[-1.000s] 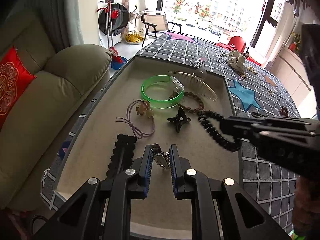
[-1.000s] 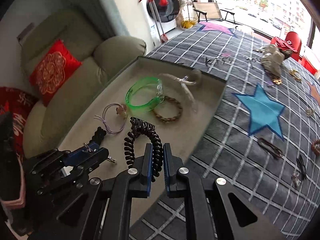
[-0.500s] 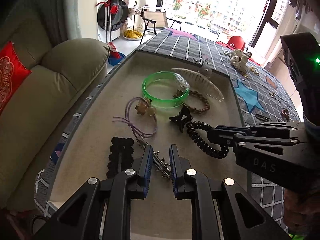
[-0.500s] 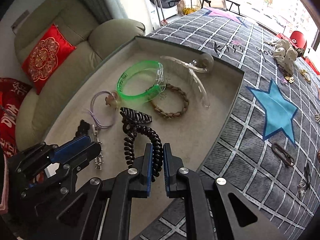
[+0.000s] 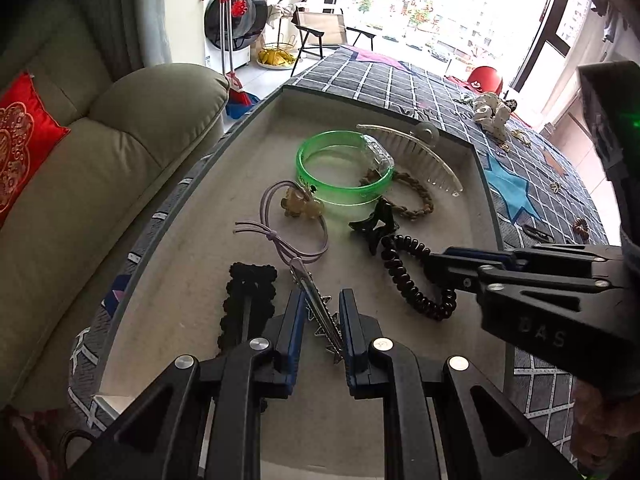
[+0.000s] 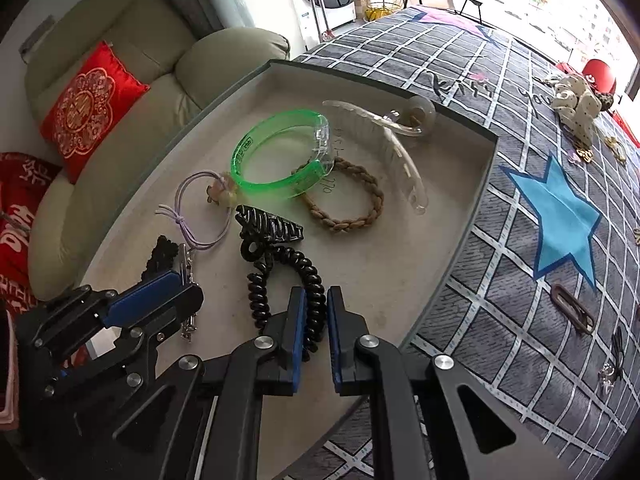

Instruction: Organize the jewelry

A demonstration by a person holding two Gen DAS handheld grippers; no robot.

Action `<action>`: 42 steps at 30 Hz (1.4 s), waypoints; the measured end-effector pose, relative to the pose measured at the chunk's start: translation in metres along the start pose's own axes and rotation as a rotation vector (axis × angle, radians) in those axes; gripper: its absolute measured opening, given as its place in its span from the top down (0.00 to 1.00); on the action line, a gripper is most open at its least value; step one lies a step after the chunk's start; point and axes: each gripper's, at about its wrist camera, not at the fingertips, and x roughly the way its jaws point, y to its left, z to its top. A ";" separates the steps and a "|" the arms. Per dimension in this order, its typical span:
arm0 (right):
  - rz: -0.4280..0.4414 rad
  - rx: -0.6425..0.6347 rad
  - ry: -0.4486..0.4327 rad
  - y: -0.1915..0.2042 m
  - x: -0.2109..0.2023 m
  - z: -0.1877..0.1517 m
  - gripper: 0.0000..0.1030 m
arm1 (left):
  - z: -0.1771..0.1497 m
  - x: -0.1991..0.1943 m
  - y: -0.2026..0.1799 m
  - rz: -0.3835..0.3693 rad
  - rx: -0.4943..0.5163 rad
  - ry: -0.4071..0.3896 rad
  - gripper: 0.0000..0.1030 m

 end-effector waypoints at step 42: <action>-0.080 0.099 -0.251 -0.004 -0.107 -0.057 0.19 | -0.020 -0.093 0.003 0.212 -0.011 -0.170 0.00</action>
